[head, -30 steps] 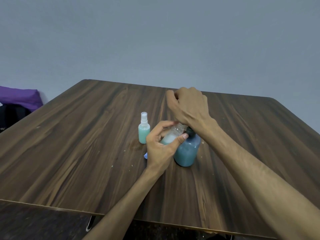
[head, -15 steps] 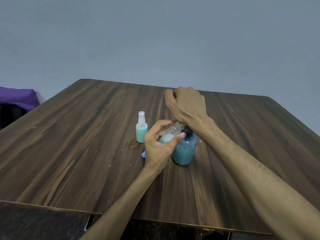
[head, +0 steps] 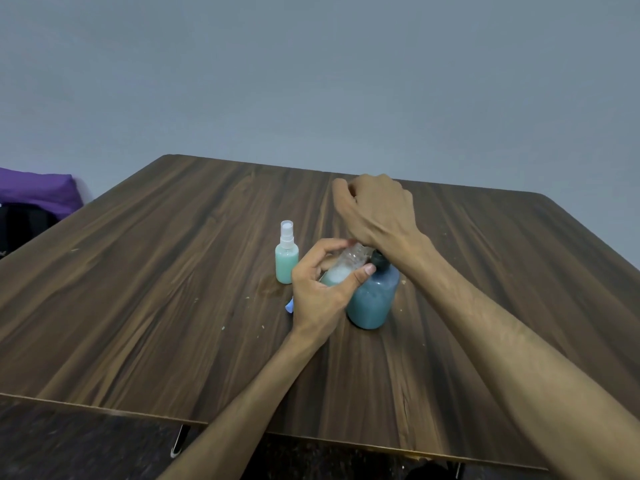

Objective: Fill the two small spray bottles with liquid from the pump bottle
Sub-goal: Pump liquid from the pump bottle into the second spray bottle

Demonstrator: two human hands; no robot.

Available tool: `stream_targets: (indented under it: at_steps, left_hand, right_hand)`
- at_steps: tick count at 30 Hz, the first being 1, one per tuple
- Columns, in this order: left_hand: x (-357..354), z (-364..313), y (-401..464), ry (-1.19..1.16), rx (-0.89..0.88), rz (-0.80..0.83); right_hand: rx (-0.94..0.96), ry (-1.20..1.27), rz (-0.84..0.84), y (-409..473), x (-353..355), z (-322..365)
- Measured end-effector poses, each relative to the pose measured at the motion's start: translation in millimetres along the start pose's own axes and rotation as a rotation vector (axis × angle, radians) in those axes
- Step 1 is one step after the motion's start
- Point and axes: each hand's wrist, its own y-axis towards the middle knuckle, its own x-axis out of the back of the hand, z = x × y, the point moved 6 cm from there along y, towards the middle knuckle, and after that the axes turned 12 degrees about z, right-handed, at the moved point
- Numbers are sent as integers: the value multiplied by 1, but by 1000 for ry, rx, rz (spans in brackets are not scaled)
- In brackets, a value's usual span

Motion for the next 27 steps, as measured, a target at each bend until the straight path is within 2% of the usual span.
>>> stream_targets:
  at_steps: [4, 8, 12, 20, 27]
  left_hand:
    - [1, -1, 0, -14, -18, -8]
    - [1, 0, 1, 9, -10, 10]
    - [1, -2, 0, 14, -31, 7]
    - [1, -6, 0, -16, -38, -2]
    - [0, -4, 0, -33, -15, 12]
  right_hand:
    - [36, 23, -83, 3, 8, 3]
    - [25, -13, -9, 0, -2, 1]
    - [60, 5, -83, -1, 8, 6]
    - [54, 32, -103, -1, 9, 5]
    - [14, 30, -36, -5, 5, 3]
